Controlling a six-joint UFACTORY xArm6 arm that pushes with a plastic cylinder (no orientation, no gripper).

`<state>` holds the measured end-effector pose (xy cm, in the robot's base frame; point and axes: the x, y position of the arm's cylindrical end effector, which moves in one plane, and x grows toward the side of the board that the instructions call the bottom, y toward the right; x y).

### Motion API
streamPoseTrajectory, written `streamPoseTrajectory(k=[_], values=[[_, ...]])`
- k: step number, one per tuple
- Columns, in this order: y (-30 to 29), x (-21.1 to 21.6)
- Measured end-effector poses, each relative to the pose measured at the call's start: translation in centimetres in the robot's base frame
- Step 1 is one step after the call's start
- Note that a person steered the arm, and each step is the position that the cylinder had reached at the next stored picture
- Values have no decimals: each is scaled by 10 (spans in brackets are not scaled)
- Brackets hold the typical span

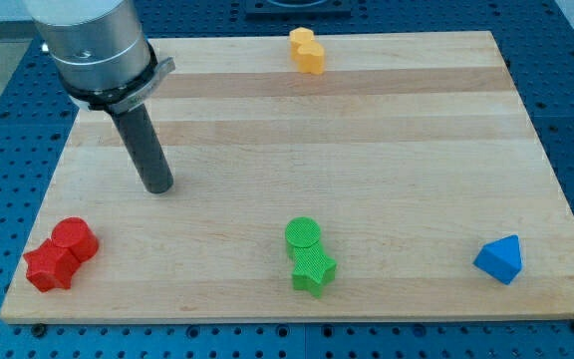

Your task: Move the cube top of the board

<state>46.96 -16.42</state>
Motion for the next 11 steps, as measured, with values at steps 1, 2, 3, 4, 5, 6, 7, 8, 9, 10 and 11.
streamPoseTrajectory(k=[1,2,3,4,5,6,7,8,9,10,11], values=[[29,0],[48,-56],[44,-147],[25,-243],[13,-278],[-24,-277],[-78,-278],[-105,-278],[-101,-277],[-78,-276],[-80,-258]])
